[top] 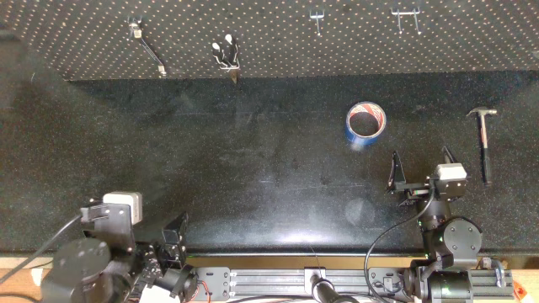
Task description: Place Tools Onto Pegboard
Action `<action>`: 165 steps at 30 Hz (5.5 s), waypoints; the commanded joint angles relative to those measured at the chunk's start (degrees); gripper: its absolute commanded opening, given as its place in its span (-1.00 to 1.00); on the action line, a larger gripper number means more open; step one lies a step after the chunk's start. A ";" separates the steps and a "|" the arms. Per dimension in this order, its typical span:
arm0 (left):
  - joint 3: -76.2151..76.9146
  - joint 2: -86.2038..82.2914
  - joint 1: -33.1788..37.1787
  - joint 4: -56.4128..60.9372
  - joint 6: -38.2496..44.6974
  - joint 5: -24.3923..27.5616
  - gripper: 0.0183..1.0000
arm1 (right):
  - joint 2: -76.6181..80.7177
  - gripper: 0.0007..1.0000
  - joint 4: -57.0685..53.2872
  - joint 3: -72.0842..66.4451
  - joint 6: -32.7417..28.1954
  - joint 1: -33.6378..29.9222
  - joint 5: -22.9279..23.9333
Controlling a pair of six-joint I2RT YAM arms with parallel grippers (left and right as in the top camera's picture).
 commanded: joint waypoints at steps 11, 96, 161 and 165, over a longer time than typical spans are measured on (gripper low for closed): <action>-39.10 -23.89 16.41 43.85 5.51 11.93 0.99 | -0.42 0.95 -0.15 -0.24 0.63 -0.31 -0.11; -67.41 -27.52 22.67 76.61 15.41 9.49 0.99 | 43.67 0.95 20.04 38.84 15.43 3.65 2.14; -67.41 -27.52 22.67 76.61 15.41 9.49 0.99 | 102.29 0.67 -39.93 71.87 12.39 21.94 9.03; -67.41 -27.52 22.67 76.61 15.41 9.49 0.99 | 102.29 0.42 -39.91 71.87 12.39 21.90 9.62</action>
